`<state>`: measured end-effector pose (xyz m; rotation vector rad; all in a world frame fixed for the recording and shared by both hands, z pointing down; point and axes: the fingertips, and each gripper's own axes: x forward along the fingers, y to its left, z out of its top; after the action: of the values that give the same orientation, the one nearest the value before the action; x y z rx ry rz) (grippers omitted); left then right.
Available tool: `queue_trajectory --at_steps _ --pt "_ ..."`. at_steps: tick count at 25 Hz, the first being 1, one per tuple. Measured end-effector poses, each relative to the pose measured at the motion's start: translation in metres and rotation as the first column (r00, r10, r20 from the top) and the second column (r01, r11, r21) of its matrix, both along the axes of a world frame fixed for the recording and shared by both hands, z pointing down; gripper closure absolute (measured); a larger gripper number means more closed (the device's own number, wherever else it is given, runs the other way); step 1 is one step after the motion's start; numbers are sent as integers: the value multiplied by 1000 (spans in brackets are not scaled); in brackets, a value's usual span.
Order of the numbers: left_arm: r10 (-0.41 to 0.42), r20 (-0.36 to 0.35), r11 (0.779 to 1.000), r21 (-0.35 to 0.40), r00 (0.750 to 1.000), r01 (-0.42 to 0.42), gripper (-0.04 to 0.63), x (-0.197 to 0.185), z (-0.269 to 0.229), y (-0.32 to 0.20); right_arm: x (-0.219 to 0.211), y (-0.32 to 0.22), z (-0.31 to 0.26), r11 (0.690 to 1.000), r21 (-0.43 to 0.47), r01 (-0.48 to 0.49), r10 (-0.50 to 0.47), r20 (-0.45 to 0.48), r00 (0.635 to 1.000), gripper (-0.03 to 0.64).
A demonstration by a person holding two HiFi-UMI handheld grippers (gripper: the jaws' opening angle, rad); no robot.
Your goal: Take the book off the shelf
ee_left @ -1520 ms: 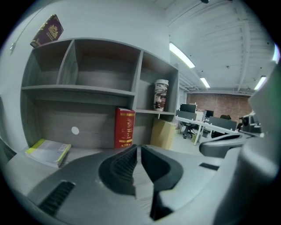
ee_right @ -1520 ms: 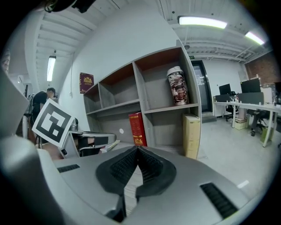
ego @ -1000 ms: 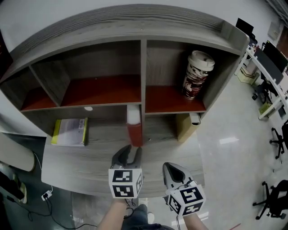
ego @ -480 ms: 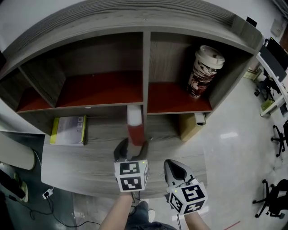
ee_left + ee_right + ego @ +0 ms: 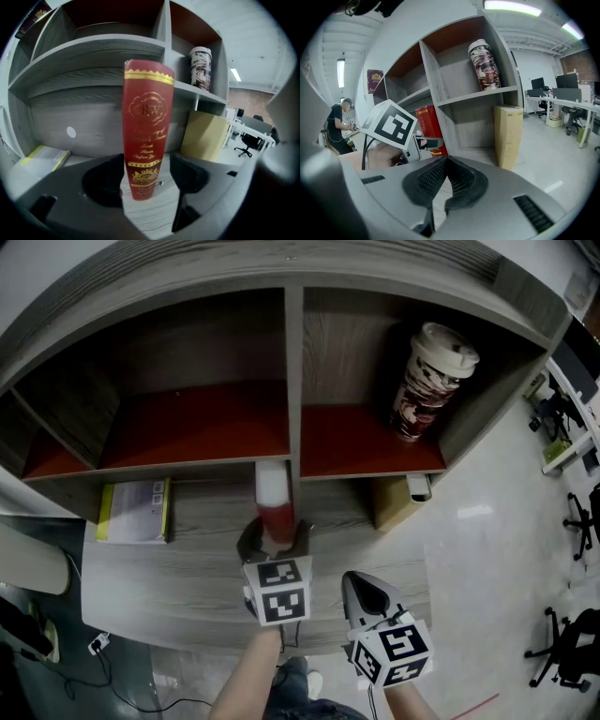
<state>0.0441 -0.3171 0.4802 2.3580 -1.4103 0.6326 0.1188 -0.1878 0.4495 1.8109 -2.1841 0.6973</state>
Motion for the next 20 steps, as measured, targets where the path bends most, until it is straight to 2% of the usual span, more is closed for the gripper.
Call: queue_trajectory --at_steps 12,20 --pt "-54 16 999 -8 998 54 313 -1 13 -24 3 -8 22 999 -53 -1 3 27 1000 609" --pt "-35 13 999 -5 999 35 313 -2 13 -27 -2 -16 29 998 -63 5 -3 33 999 609"
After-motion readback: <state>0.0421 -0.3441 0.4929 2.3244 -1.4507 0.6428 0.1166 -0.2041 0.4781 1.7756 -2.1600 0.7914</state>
